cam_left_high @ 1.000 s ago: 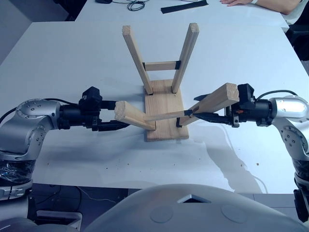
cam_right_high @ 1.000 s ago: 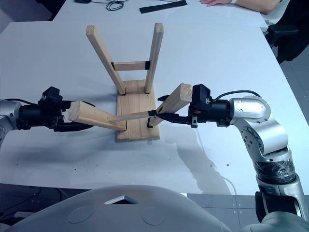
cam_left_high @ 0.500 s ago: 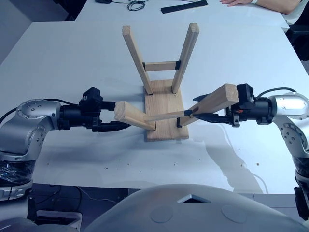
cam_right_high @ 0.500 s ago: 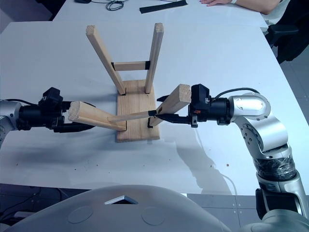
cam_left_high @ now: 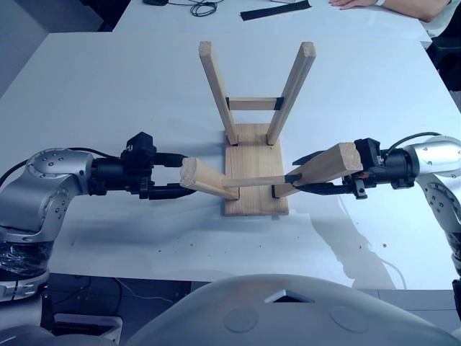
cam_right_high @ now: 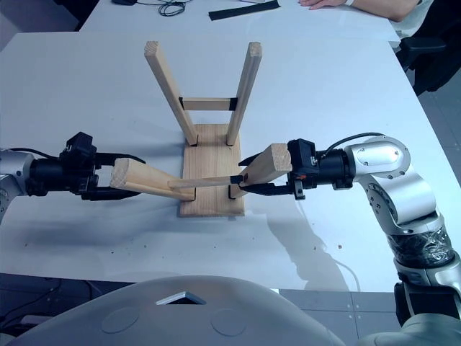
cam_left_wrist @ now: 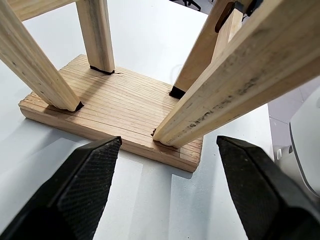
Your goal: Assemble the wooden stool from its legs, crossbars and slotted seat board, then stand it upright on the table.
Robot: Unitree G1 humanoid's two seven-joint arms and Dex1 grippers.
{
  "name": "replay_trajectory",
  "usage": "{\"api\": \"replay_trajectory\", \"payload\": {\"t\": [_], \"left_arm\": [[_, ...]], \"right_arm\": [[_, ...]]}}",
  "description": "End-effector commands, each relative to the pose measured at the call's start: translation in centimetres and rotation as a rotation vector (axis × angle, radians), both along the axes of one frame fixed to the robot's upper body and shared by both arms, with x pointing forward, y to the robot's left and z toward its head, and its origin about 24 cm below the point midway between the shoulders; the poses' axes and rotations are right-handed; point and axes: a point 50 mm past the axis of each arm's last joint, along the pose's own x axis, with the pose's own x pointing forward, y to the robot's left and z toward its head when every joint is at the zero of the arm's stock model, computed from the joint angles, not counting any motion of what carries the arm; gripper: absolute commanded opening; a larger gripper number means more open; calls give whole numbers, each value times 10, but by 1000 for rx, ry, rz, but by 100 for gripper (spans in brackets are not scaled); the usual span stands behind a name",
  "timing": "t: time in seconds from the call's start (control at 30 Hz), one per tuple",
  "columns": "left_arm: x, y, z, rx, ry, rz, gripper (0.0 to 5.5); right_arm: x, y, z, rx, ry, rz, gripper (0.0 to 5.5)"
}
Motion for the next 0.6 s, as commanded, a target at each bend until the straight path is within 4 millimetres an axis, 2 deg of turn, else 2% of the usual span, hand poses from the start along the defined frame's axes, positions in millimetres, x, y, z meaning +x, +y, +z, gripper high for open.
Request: {"api": "replay_trajectory", "payload": {"t": [0.03, 0.23, 0.6], "left_arm": [[-5, -7, -2, -12, 1, 5, 354], [-10, -15, -4, -21, -7, 9, 354], [-2, -33, 7, -57, -49, -33, 354]], "right_arm": [[-4, -6, -12, -93, 99, 28, 202], [-6, -4, -12, -99, 97, 46, 202], [-9, 11, -20, -97, 76, 74, 202]]}}
